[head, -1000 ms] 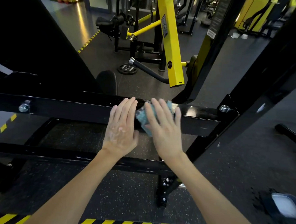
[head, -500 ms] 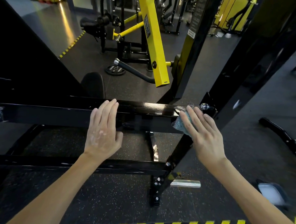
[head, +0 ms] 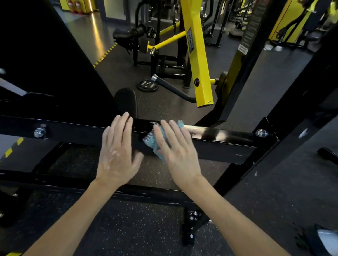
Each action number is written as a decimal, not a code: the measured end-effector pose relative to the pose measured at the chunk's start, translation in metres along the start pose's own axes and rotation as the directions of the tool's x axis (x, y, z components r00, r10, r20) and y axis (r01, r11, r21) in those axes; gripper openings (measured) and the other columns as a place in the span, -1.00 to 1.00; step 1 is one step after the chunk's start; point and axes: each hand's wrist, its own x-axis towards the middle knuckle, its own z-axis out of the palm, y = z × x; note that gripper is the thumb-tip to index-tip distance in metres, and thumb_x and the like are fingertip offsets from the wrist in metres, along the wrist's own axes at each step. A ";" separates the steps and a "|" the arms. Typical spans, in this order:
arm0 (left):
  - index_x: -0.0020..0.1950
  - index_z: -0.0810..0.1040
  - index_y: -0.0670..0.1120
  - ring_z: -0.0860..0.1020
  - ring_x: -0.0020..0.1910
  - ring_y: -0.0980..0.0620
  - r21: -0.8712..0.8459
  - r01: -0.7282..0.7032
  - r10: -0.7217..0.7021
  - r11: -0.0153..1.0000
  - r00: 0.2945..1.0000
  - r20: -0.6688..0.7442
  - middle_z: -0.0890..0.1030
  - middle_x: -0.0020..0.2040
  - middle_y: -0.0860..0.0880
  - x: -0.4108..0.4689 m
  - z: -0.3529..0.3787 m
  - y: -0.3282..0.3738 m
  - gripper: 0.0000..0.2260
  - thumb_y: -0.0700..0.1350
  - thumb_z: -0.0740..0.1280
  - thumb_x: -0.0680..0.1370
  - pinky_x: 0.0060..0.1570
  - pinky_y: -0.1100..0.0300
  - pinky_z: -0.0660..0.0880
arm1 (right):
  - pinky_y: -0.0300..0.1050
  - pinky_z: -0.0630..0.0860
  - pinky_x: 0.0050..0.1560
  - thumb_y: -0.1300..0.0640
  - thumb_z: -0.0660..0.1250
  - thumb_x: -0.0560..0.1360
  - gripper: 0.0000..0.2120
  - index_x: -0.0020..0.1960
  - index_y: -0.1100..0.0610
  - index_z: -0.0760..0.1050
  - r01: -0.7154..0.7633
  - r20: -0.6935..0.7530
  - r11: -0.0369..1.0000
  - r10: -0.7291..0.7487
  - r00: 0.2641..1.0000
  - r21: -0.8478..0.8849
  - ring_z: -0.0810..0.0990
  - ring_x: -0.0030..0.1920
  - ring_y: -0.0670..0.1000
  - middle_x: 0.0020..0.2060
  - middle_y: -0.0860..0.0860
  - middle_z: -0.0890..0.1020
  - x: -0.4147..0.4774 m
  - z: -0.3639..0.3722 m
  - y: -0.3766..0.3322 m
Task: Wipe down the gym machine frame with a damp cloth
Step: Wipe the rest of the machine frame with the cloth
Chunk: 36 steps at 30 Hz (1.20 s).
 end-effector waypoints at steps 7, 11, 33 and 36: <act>0.56 0.11 -0.32 0.11 0.57 -0.20 0.084 0.123 -0.122 0.989 0.992 -0.014 0.17 0.57 -0.26 -0.011 -0.015 -0.060 -0.28 -0.22 0.37 0.48 0.52 -0.09 0.08 | 0.09 0.19 0.48 0.19 0.19 0.56 -0.50 0.49 0.19 0.31 0.069 -0.006 0.993 -0.069 0.998 0.094 0.36 0.44 0.20 0.42 0.20 0.41 0.065 0.009 -0.097; 0.54 0.15 -0.34 0.17 0.56 -0.21 0.093 0.086 -0.087 0.992 0.996 0.008 0.22 0.55 -0.27 -0.014 -0.019 -0.072 -0.31 -0.25 0.36 0.47 0.50 -0.16 0.19 | 0.08 0.19 0.49 0.20 0.28 0.54 -0.46 0.49 0.20 0.30 0.084 0.021 0.990 -0.087 0.996 0.113 0.35 0.45 0.20 0.42 0.18 0.41 0.075 0.011 -0.107; 0.50 0.38 -0.16 0.31 0.49 0.04 -0.360 -0.134 0.196 0.923 0.970 0.143 0.40 0.49 -0.04 0.008 -0.020 0.055 -0.51 -0.07 0.07 0.59 0.49 0.27 0.09 | 0.08 0.62 -0.13 0.39 0.42 0.38 -0.53 0.26 0.13 0.55 -0.369 0.069 0.865 0.369 0.927 0.340 0.66 -0.02 0.18 0.06 0.04 0.66 -0.053 -0.068 0.089; 0.46 0.43 0.03 0.49 0.29 0.20 -0.593 -0.007 0.165 0.805 0.963 0.213 0.54 0.33 0.13 0.031 -0.046 0.081 -0.64 -0.03 0.23 0.66 0.35 0.26 0.36 | -0.07 0.53 -0.02 0.25 0.31 0.55 -0.73 0.22 0.06 0.55 -0.481 0.180 0.663 0.471 0.864 0.574 0.62 -0.05 -0.07 -0.07 -0.07 0.67 -0.035 -0.104 0.092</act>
